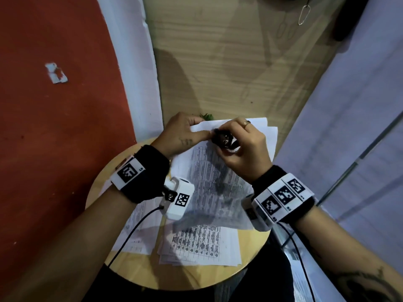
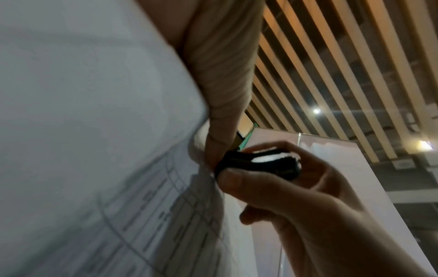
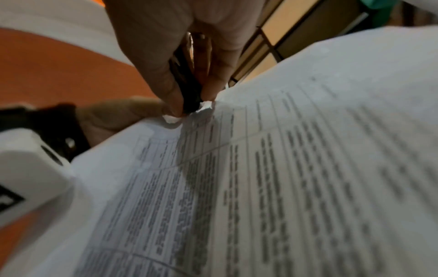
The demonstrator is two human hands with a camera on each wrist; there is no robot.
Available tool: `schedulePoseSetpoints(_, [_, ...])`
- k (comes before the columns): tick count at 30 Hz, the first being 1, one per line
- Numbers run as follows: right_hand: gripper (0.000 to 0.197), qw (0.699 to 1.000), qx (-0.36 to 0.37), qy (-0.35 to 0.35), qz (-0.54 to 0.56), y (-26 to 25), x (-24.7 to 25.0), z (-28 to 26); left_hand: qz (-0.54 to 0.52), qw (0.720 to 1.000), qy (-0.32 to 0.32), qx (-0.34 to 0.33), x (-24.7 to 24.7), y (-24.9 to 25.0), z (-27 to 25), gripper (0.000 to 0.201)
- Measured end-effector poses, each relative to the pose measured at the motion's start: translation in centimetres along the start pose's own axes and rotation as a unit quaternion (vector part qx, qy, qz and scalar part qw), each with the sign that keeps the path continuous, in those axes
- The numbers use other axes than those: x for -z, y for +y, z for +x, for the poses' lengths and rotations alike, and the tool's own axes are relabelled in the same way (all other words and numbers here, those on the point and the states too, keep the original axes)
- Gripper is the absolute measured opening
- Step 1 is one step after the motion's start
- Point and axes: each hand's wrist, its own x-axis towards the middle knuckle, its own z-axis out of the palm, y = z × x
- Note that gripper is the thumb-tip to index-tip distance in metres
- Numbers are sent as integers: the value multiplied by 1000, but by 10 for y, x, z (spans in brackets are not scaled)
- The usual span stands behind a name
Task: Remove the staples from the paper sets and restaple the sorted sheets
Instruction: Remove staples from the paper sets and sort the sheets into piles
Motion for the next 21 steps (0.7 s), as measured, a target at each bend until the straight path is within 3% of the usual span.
schedulePoseSetpoints(3, [21,998,24,-22,-56,2,-5,-2,77,996,37,-2,-5,-6,0,69])
schedulePoseSetpoints(9, [20,994,-30,-18,-100,13,-1,-9,85,994,69,20,6,-13,1,68])
schedulePoseSetpoints(11, [27,994,-66,-16,-81,15,-2,-15,73,994,78,28,10,-17,2,70])
schedulePoseSetpoints(13, [35,991,-119,-26,-51,20,-5,-24,72,993,90,38,11,-21,4,58])
schedulePoseSetpoints(15, [35,984,-170,-43,-29,27,-8,-33,72,992,97,42,11,-23,4,51])
schedulePoseSetpoints(18, [37,971,-223,-79,-18,34,-12,-44,52,992,101,55,12,-29,5,58])
schedulePoseSetpoints(21, [28,966,-251,-69,-7,38,-12,-50,39,993,93,61,16,-35,7,58])
